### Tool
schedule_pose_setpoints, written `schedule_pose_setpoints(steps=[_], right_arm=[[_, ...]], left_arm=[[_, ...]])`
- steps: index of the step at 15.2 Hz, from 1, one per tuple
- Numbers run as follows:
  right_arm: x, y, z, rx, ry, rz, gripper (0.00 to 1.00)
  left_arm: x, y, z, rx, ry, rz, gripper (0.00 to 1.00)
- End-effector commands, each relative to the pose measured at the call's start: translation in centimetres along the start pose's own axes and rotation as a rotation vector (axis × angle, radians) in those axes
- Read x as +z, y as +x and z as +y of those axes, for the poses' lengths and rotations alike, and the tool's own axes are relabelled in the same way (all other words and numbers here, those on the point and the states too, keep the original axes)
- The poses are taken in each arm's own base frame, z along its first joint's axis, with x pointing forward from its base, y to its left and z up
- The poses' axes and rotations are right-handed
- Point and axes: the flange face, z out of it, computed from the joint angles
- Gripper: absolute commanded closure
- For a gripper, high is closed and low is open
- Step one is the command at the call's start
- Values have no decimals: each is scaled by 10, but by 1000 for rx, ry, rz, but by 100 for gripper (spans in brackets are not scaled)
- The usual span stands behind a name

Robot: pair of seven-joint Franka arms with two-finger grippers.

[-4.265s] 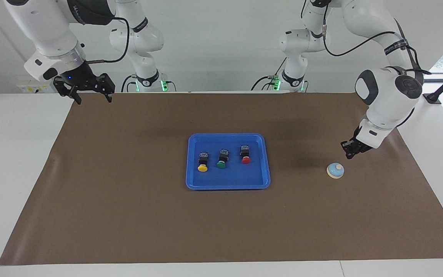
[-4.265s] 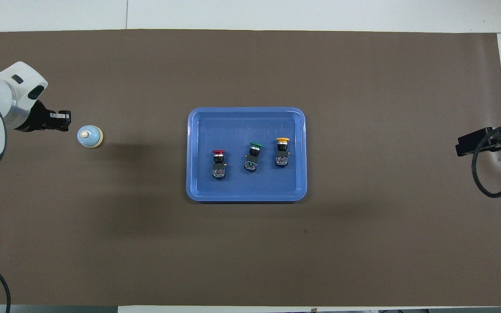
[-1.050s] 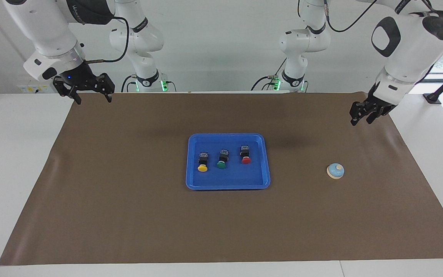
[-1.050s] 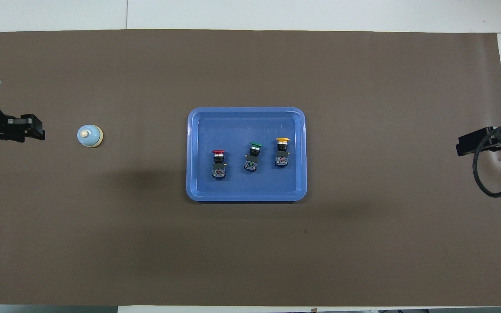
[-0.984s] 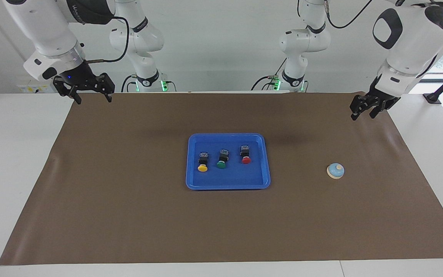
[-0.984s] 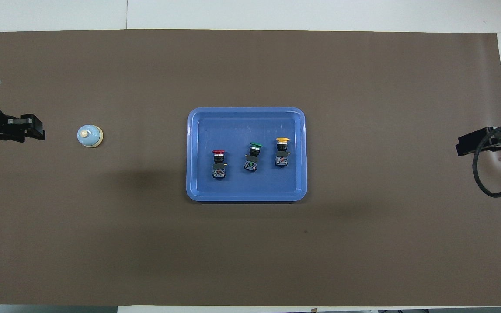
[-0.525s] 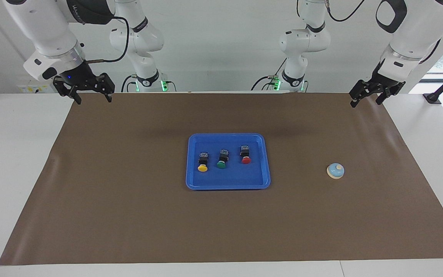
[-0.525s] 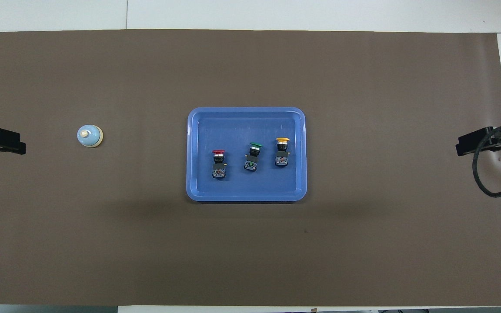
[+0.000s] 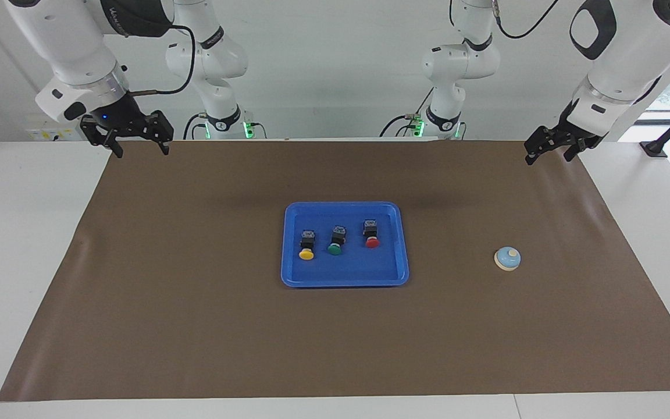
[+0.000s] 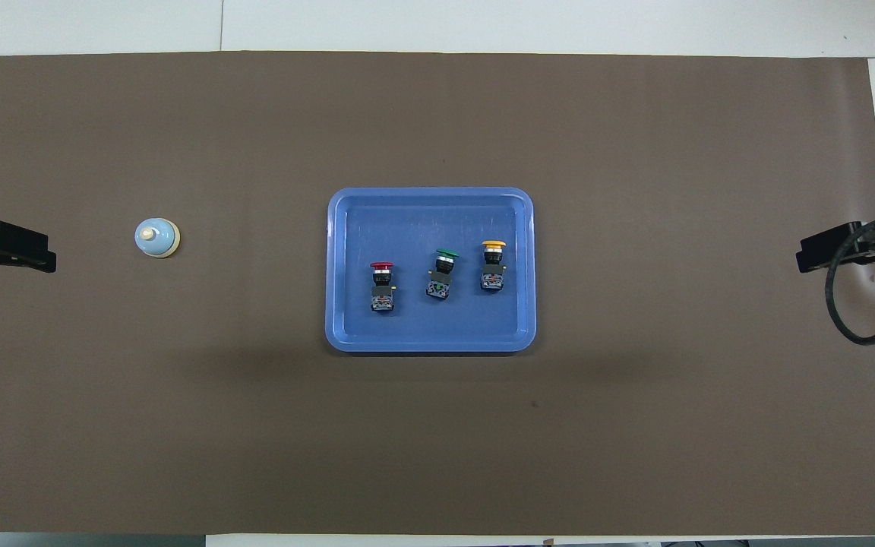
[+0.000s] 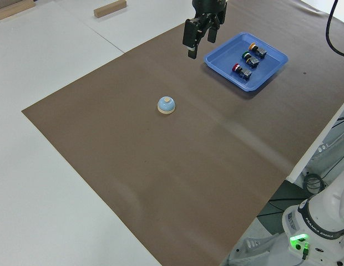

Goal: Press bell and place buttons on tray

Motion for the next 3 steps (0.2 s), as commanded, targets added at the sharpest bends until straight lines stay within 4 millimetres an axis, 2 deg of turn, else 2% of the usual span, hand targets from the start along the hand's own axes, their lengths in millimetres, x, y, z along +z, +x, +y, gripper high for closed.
schedule_pose_setpoints(steps=[1,3], right_arm=[[0,-4,0,0,16,0,0],[0,-4,0,0,16,0,0]], left_arm=[[-6,-1,2,12,-13,-20,0],[-6,-1,2,12,-14,-18,0]])
